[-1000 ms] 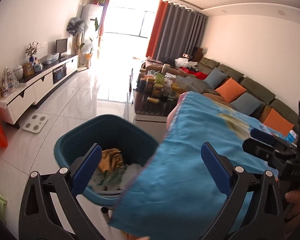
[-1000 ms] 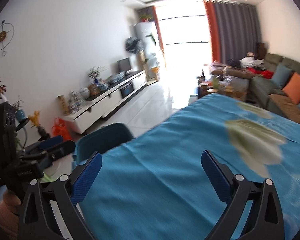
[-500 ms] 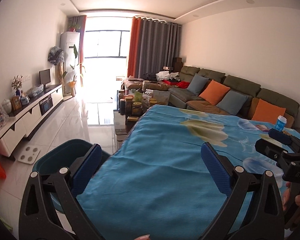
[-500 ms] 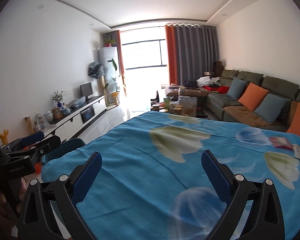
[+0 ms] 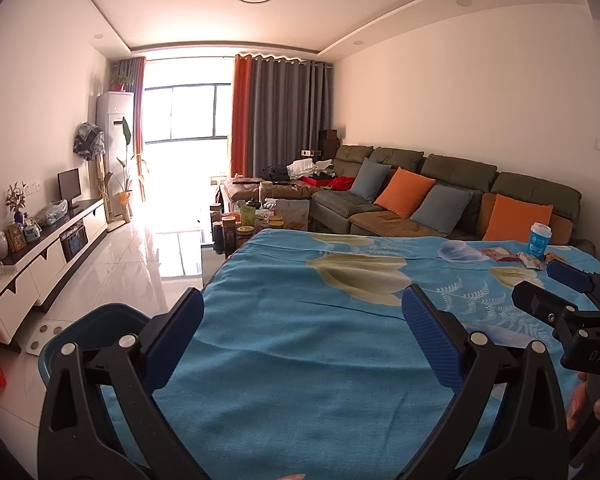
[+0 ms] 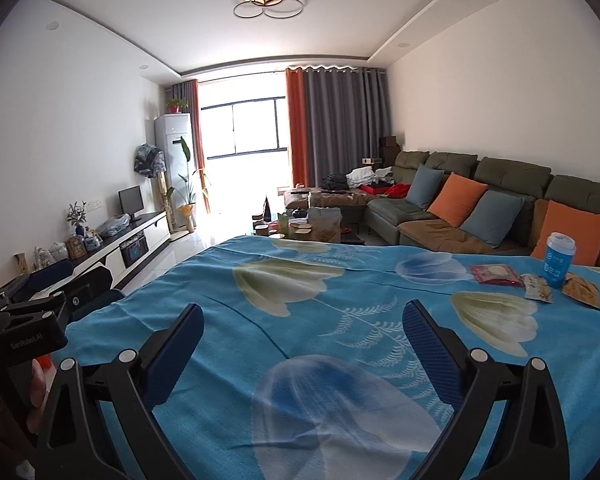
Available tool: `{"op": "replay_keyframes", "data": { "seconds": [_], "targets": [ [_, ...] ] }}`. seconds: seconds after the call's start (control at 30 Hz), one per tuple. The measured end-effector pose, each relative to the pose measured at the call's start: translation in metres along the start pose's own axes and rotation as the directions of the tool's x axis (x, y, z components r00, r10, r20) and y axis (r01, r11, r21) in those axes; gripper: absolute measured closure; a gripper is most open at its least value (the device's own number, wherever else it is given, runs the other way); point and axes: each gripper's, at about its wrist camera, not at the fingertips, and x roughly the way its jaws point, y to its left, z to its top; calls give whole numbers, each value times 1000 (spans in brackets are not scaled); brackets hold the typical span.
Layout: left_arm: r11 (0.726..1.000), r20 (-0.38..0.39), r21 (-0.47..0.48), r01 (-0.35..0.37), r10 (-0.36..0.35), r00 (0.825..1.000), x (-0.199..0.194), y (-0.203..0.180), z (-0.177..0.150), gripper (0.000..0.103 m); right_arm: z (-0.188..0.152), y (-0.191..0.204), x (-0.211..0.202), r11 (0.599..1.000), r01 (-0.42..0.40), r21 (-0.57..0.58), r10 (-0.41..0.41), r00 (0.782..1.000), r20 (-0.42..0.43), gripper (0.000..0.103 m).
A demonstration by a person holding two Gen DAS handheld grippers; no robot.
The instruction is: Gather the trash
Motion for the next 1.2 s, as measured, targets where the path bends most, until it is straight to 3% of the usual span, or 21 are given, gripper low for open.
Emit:
{"op": "replay_keyframes", "data": {
  "seconds": [1.2],
  "targets": [
    [999,78,53,9,-13,997,-8,-39,3,6,-1,-24,-29,997,82,15,-82,995,57,7]
  ]
}}
